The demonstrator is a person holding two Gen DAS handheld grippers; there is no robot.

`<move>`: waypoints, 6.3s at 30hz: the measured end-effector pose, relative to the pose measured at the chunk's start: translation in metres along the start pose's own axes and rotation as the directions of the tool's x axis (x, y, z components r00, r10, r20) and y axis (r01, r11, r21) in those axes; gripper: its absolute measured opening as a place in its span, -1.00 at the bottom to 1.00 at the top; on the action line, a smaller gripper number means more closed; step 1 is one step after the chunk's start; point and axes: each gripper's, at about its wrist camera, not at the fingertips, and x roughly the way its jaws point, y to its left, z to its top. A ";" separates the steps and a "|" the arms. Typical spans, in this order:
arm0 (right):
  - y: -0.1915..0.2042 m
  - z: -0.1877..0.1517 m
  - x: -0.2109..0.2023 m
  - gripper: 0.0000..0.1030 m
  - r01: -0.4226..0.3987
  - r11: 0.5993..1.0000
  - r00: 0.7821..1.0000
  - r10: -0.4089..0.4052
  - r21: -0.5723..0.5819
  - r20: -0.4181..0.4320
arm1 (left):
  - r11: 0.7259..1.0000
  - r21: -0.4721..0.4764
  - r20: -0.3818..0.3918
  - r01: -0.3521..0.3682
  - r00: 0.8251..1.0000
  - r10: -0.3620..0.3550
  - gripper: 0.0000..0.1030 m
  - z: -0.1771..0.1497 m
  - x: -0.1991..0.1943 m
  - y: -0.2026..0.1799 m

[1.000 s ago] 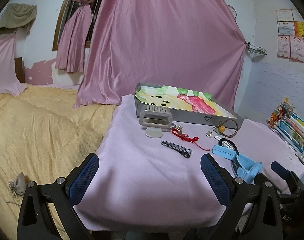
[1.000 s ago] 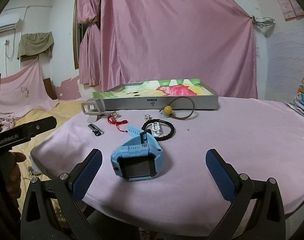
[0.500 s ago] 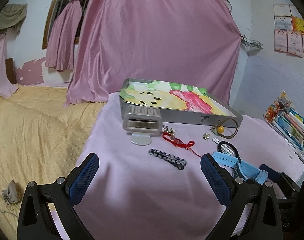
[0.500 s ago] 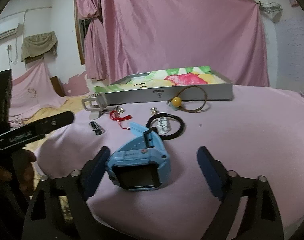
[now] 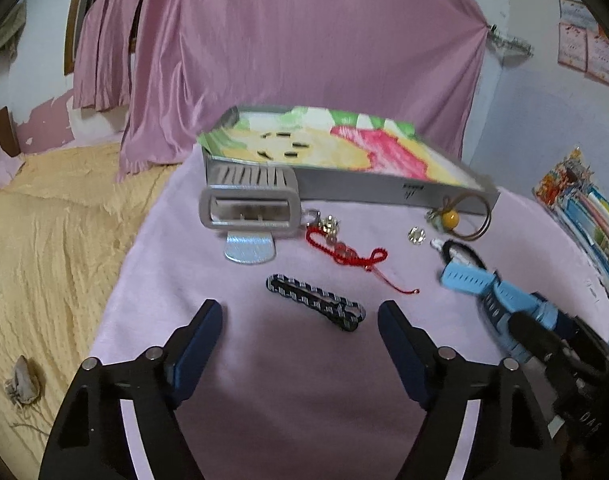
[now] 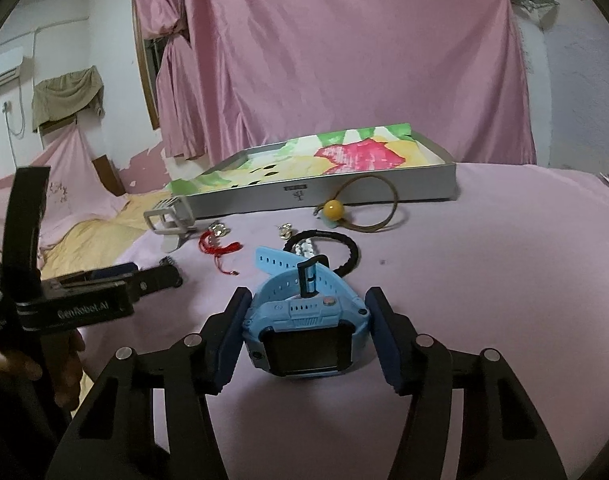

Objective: Organize jewelry
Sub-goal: 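Grasp the blue smartwatch with the right tool while the left tool grasps the black-white striped bracelet, then carry the smartwatch with the right tool while the left tool carries the bracelet over the grey tray, then open the right tool to drop the smartwatch while the left tool releases the bracelet into the tray, then withdraw both open tools from the tray back over the table, then grasp the black hair band with the right tool while the left tool grasps the grey plastic stand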

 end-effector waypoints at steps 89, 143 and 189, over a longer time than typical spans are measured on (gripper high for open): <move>0.023 0.126 0.204 0.07 -0.101 0.994 0.957 0.108 0.042 -0.269 | 0.995 -0.041 -0.085 0.090 0.992 -0.093 -0.68 0.130 0.102 0.052; 0.029 0.035 -0.008 0.97 0.080 0.995 0.978 -0.068 -0.059 0.196 | 1.000 0.010 0.370 -0.025 0.929 0.020 0.98 0.008 -0.058 0.032; 0.007 0.048 0.066 -0.54 -0.011 0.999 0.983 0.020 0.047 -0.183 | 0.999 0.016 0.096 -0.044 0.995 0.042 0.93 0.056 0.015 0.027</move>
